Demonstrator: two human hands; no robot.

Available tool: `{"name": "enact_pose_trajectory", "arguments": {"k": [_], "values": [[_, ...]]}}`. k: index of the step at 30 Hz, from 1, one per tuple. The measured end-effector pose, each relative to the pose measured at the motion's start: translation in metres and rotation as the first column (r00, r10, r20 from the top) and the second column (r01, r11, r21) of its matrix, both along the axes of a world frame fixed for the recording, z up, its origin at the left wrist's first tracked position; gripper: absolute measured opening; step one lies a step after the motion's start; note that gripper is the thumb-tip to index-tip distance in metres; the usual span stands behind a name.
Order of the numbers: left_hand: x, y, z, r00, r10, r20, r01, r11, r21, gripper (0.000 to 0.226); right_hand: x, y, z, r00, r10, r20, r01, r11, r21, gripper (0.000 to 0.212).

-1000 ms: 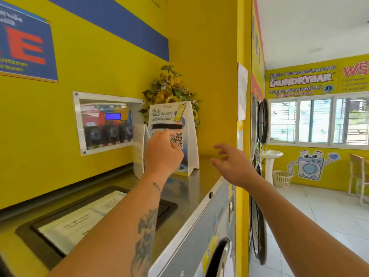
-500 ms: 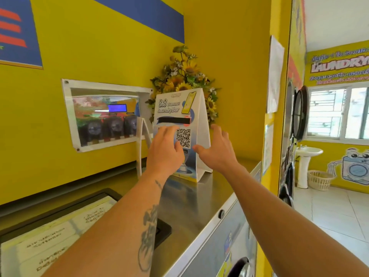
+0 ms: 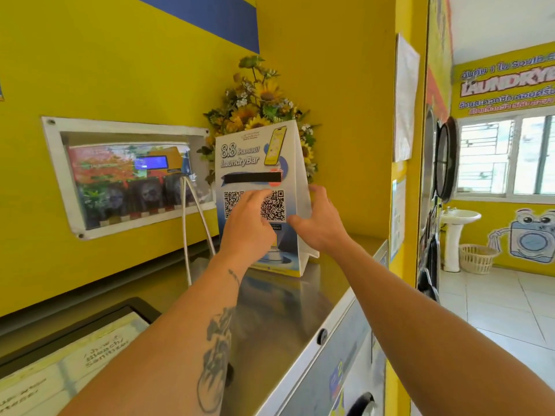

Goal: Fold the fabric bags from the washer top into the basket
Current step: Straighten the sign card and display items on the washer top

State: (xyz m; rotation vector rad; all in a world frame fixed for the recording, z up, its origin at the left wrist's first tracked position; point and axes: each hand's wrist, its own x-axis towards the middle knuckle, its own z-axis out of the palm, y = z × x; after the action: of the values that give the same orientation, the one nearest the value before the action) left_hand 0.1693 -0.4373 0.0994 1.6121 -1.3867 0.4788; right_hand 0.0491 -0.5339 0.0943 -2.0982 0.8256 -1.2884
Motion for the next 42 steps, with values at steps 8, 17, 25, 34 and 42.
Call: {"name": "enact_pose_trajectory", "arguments": {"k": [8,17,25,34,42], "values": [[-0.005,-0.027,-0.006,0.993,0.035,-0.110,-0.042,0.997,-0.066,0.060,-0.062,-0.032,0.000,0.995,0.027,0.092,-0.037,0.994,0.104,0.065],[-0.033,-0.095,0.001,0.948,-0.012,-0.317,-0.019,0.995,-0.096,0.077,-0.099,-0.100,-0.003,0.985,0.067,0.160,-0.099,0.975,0.201,0.065],[-0.032,-0.142,-0.004,0.940,-0.027,-0.341,-0.014,0.993,-0.117,0.073,-0.101,-0.154,-0.002,0.985,0.072,0.157,-0.108,0.966,0.235,0.062],[-0.028,-0.185,-0.007,0.968,-0.046,-0.246,0.036,0.998,-0.042,0.076,-0.094,-0.177,-0.016,0.989,-0.151,0.010,0.149,0.985,0.083,0.037],[-0.017,-0.203,-0.018,0.982,0.053,-0.180,-0.062,0.997,-0.048,0.079,-0.089,-0.184,-0.024,0.981,-0.191,-0.016,0.191,0.981,0.012,0.039]]}}
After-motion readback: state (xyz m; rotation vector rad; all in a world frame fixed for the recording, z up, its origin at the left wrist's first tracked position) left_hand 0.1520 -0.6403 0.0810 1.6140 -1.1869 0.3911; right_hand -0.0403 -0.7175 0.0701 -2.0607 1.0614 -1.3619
